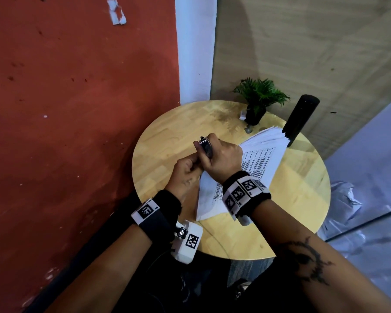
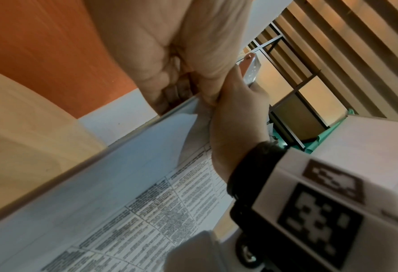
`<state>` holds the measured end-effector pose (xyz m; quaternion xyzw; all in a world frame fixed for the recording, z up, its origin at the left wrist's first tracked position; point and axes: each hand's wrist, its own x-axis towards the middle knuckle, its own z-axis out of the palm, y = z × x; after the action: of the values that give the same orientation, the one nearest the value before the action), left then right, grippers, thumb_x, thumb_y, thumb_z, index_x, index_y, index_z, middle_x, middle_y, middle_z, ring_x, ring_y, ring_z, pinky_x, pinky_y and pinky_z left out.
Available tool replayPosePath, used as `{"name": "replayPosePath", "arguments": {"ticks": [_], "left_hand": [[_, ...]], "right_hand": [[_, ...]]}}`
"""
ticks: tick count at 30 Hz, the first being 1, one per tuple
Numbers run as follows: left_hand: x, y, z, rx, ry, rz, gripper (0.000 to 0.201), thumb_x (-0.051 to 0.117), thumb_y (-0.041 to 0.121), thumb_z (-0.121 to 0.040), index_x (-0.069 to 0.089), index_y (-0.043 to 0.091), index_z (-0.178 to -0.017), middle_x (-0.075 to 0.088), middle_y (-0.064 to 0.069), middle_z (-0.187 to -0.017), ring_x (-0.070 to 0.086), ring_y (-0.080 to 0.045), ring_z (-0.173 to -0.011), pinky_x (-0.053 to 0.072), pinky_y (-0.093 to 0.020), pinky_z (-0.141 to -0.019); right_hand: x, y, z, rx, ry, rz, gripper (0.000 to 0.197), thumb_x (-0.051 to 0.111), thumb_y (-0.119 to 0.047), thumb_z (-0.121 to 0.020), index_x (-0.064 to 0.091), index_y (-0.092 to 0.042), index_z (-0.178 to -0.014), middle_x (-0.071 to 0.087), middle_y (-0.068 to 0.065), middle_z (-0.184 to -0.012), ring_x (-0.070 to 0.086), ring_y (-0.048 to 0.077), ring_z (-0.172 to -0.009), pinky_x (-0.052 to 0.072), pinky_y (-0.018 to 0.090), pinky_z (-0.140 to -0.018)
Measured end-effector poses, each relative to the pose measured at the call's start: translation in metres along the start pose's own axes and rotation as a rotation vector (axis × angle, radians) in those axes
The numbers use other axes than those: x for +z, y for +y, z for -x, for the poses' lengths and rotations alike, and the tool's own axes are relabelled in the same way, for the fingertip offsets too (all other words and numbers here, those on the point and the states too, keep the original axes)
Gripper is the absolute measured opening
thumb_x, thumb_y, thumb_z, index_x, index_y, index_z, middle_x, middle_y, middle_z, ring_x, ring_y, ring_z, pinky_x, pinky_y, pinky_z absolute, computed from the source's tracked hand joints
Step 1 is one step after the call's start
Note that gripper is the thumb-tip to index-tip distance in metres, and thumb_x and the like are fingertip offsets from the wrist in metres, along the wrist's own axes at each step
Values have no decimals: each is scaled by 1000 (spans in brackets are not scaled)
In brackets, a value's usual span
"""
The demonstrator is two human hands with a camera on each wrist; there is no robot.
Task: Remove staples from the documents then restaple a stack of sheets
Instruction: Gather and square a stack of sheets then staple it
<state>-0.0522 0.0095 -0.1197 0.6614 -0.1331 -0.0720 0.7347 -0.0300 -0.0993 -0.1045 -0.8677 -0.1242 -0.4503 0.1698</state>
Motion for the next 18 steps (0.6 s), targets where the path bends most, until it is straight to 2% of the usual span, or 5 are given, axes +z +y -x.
{"name": "replayPosePath", "arguments": {"ticks": [6,10,13,15,18], "left_hand": [[4,-1,-15,6,42,-28,23,52,-4,-92,61,5,-110,66,-9,-101,61,0,-89,47,-21,-86],[9,5,-20,-7,56,-1,19,54,-7,-89,64,6,-98,69,9,-80,62,3,-80,47,-14,-79],[9,7,-20,23,28,-88,16,56,-4,-90,66,2,-100,67,-6,-85,59,-6,-84,46,-19,-79],[7,7,-19,49,3,-186,10,58,-2,-89,67,-2,-91,63,-10,-83,53,-10,-82,43,-23,-72],[11,10,-13,113,19,-322,18,59,-6,-85,62,7,-73,58,-1,-66,46,5,-65,36,-12,-58]], "right_hand": [[3,7,-13,32,48,-60,39,50,-38,-82,57,-5,-62,52,6,-40,50,28,-33,30,18,-37],[3,14,-16,47,52,-64,40,50,-38,-82,57,-5,-63,51,6,-40,50,28,-32,28,17,-38],[1,17,-16,58,59,-61,40,50,-38,-82,58,-4,-63,51,6,-40,49,28,-32,28,17,-38],[0,17,-13,67,55,-69,41,49,-39,-83,57,-4,-63,50,6,-39,49,28,-31,29,18,-36],[-3,16,-9,69,35,-74,46,46,-43,-87,56,-5,-63,50,5,-39,48,27,-31,29,19,-36]]}}
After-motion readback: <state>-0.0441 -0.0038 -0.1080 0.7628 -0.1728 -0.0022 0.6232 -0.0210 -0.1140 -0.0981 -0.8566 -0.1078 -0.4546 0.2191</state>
